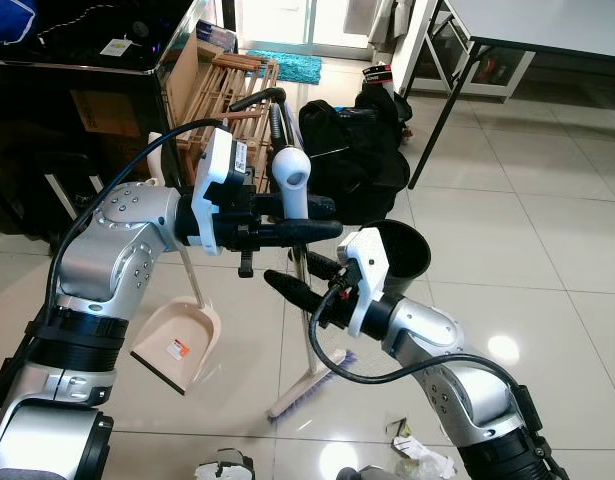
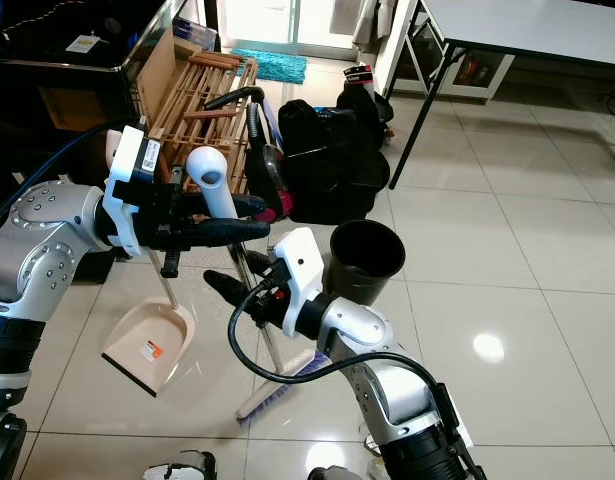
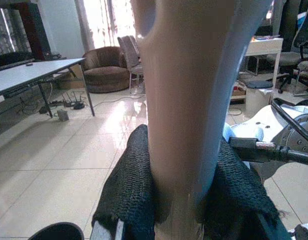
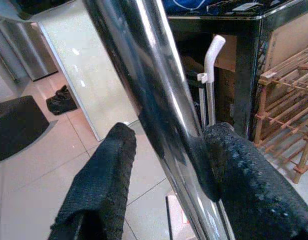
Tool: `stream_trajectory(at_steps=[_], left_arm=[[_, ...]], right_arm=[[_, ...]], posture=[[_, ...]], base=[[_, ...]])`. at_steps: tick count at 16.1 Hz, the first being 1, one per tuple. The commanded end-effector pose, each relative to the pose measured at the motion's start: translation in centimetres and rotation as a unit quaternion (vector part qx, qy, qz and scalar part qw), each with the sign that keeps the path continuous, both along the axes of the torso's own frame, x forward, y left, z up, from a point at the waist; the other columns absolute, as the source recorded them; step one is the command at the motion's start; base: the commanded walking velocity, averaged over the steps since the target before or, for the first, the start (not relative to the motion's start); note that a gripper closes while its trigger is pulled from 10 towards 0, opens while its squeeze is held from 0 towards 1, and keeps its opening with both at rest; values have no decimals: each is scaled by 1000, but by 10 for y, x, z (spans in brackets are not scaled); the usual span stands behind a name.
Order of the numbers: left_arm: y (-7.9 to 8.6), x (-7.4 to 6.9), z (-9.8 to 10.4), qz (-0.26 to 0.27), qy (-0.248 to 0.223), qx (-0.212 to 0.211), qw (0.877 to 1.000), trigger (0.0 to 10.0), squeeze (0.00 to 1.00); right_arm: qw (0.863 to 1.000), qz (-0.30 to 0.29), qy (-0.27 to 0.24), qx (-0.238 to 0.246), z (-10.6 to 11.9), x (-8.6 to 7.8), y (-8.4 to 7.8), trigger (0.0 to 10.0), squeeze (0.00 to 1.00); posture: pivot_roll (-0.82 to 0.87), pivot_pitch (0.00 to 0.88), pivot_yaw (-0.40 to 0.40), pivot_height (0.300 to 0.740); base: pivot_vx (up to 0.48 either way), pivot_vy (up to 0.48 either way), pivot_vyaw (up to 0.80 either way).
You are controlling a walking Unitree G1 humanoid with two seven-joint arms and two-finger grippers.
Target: Sweep floor
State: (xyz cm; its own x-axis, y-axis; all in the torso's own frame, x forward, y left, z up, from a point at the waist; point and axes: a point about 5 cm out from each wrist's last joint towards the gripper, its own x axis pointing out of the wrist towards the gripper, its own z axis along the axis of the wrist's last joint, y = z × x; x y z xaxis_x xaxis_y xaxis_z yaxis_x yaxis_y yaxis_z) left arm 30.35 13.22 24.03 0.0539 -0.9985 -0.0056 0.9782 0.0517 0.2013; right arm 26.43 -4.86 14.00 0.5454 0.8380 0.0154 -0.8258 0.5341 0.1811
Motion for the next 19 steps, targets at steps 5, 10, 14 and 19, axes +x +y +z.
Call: stream_trajectory(at_steps=[5, 10, 14, 19], left_arm=[[-4, 0, 9, -8, -27, -3, 1000, 10000, 0], [-5, 1, 9, -8, -29, -3, 1000, 10000, 0], [-5, 3, 8, 1, -4, -6, 1000, 10000, 0], [-6, 8, 7, 88, -37, -10, 995, 10000, 0]], right_arm=[[1000, -13, -11, 3, 4, 4, -3, 0, 0], [1000, -23, -14, 5, 5, 7, -4, 0, 0], [999, -34, -17, 5, 5, 9, -4, 0, 0], [995, -93, -23, -6, 5, 18, -8, 0, 0]], posture=[[137, 90, -81, 740], [137, 92, -81, 740], [136, 90, -78, 740], [138, 92, -78, 740]], base=[[0, 0, 0], [0, 0, 0], [0, 0, 0], [0, 0, 0]])
